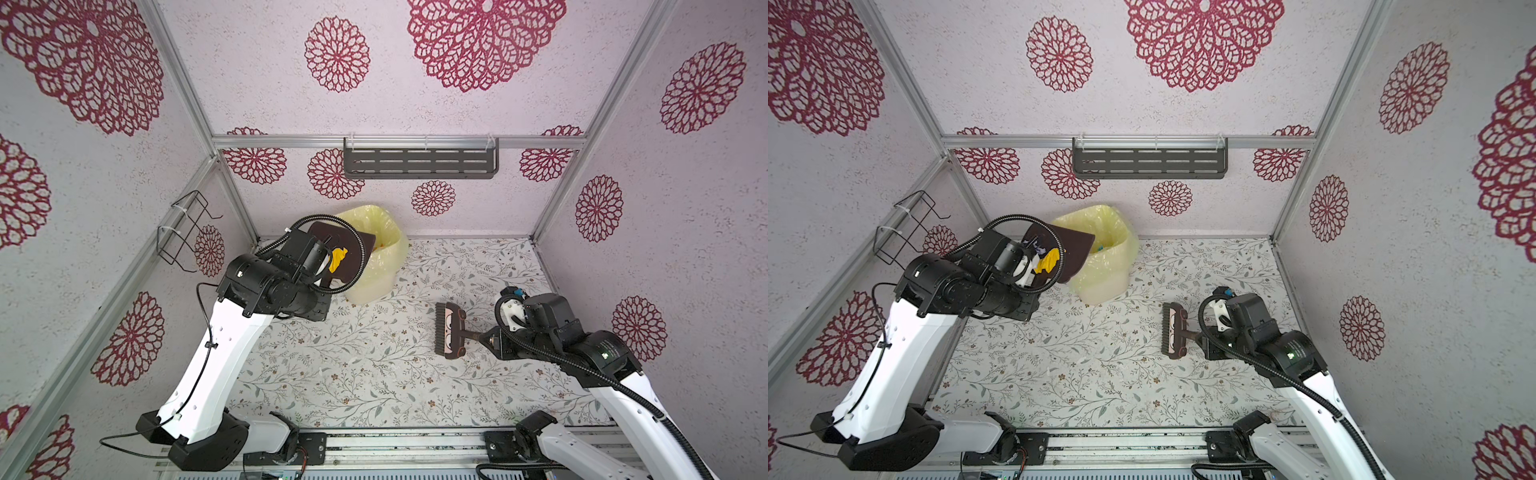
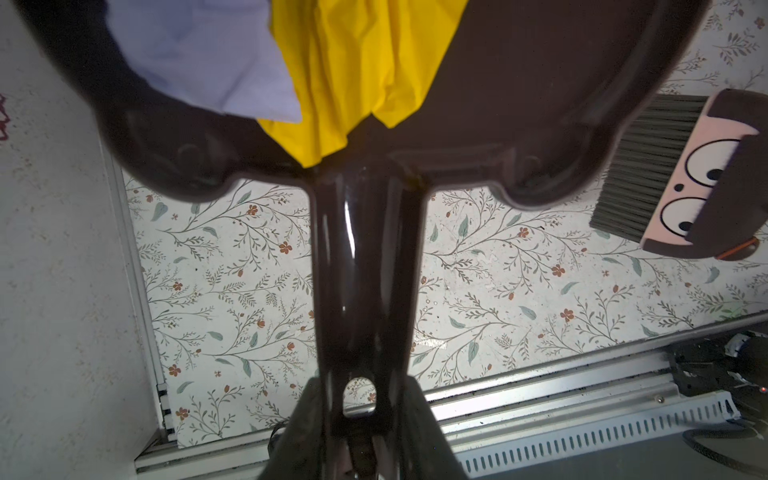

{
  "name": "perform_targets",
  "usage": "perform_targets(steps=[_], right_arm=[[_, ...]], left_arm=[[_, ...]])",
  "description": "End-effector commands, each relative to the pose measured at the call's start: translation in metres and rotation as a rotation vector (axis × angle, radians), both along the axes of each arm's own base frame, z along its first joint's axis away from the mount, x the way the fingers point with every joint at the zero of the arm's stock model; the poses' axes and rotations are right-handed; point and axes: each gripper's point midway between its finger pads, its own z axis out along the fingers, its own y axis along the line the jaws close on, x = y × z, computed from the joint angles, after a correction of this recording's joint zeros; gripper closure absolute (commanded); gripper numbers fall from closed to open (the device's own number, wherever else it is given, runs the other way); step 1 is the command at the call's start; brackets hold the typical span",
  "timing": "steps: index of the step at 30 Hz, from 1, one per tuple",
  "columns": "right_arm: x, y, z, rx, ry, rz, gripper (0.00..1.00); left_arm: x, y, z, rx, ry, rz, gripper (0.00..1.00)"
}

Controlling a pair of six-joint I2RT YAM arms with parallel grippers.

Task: Sweep away the paper scraps from the table
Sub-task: 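Lift the dustpan to the bin with left while right withdraws the brush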

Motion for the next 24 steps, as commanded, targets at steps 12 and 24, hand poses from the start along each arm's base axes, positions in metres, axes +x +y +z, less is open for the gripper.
perform_targets(steps=[12, 24], right_arm=[[-0.002, 0.008, 0.02, 0.041, -0.04, 0.066, 1.0], [-0.012, 0.008, 0.007, 0.063, 0.036, 0.046, 1.0]], left_arm=[[0.07, 0.041, 0.0, 0.155, -0.016, 0.075, 1.0], [0.124, 0.041, -0.007, 0.239, -0.019, 0.017, 1.0]])
